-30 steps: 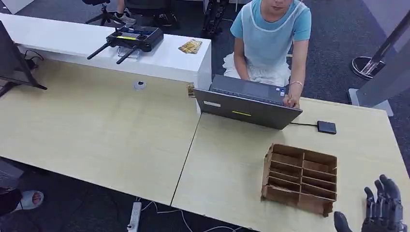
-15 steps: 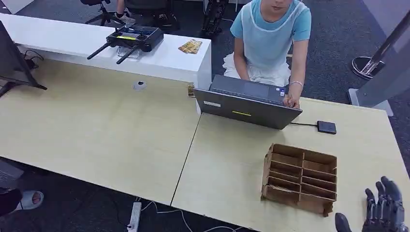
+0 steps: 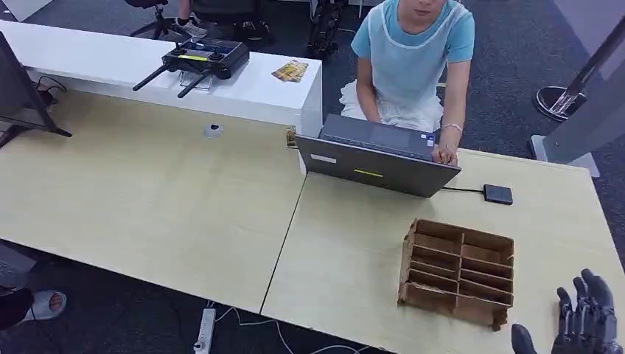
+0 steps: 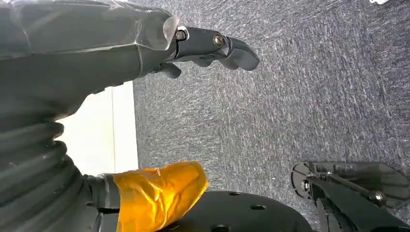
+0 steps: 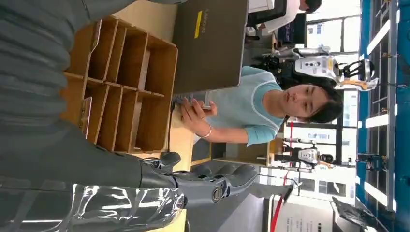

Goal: Pass the card to the sensor for recognition and then transmit it.

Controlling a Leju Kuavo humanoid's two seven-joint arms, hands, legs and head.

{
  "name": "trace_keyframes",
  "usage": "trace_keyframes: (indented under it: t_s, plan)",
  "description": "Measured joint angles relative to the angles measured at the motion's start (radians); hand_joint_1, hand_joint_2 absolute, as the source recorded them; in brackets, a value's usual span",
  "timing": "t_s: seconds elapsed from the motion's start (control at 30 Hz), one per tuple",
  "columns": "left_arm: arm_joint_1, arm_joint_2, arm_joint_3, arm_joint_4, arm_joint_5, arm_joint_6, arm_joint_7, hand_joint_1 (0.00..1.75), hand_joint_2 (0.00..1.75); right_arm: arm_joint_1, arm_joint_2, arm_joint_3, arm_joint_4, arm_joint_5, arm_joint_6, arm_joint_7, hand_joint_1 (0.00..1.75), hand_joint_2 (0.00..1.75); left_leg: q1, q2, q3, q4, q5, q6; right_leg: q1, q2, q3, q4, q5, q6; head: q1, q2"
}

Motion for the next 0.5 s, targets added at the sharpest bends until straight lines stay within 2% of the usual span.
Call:
trace_keyframes:
  t_s: [0.5]
  plan:
    - [0.0, 0.0, 0.001, 0.0, 0.003, 0.001, 0.0, 0.0, 1.75, -0.002, 0.004, -0.003, 0.003, -0.019, 0.011, 0.002, 0.0, 1.75, 0.0, 0.0, 0.0, 0.0, 0.0, 0.0, 0.0, 0.0, 0.0, 0.0, 0.0, 0.0, 0.0, 0.0]
